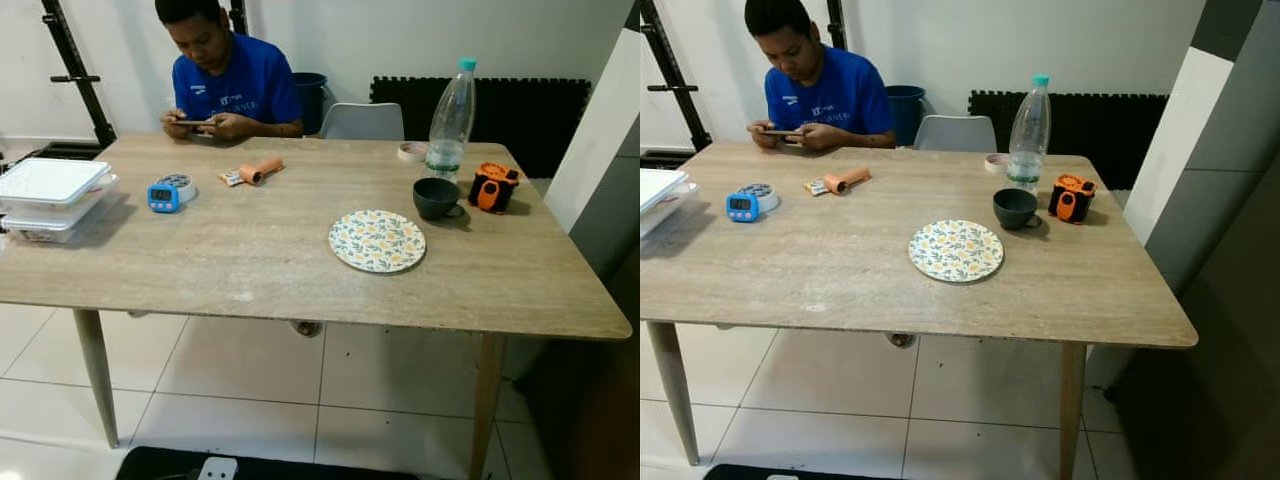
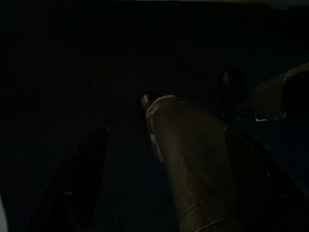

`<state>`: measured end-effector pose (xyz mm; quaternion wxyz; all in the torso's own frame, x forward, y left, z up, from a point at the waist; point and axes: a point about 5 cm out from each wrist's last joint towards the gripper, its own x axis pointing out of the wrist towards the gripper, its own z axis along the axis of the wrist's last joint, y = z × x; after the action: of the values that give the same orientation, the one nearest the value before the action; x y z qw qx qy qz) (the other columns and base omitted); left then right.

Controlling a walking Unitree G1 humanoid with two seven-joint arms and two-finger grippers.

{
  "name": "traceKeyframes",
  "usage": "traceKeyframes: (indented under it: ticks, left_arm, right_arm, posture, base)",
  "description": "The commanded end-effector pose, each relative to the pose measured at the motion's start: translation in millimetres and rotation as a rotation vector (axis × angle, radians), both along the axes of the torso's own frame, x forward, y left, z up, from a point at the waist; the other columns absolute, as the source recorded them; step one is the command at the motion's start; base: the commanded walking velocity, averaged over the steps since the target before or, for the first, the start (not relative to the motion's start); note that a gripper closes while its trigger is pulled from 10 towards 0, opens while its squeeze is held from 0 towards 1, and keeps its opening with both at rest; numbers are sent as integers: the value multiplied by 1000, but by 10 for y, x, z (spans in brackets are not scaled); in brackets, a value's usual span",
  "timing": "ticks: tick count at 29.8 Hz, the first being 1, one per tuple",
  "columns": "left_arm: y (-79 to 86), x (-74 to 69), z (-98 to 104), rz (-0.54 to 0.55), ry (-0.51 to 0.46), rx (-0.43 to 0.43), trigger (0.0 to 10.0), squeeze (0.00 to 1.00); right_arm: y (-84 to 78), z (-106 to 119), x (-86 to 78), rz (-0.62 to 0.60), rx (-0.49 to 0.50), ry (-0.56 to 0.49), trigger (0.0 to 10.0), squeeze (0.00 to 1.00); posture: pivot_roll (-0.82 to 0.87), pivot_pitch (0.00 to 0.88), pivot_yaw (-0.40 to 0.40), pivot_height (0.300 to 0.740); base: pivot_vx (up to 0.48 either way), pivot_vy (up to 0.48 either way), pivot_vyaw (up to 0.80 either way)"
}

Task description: Restocking fridge

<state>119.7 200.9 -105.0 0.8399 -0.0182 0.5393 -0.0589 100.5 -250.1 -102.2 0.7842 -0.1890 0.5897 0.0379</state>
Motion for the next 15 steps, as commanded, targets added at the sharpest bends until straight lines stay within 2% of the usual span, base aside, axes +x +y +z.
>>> traceKeyframes:
  ticks: [1,10,11,15]
  left_arm:
    - [43,-23,-2,3,2,30,10000,0]
    - [65,-37,-7,71,-5,52,10000,0]
    - [62,-41,-9,84,-5,46,10000,1000]
    - [62,-49,-12,86,-2,53,10000,1000]
  right_arm:
    - [31,21,100,-41,35,-55,10000,0]
    - [39,45,191,-101,48,-102,10000,0]
    - [42,48,202,-96,51,-104,10000,1000]
    - [59,52,226,-87,68,-106,10000,1000]
  posture:
    - [-68,0,-15,740]
    - [-66,0,-17,740]
    - [-66,0,-17,740]
    - [-66,0,-17,740]
  base:
    - [0,0,0]
    - [0,0,0]
    - [0,0,0]
    - [0,0,0]
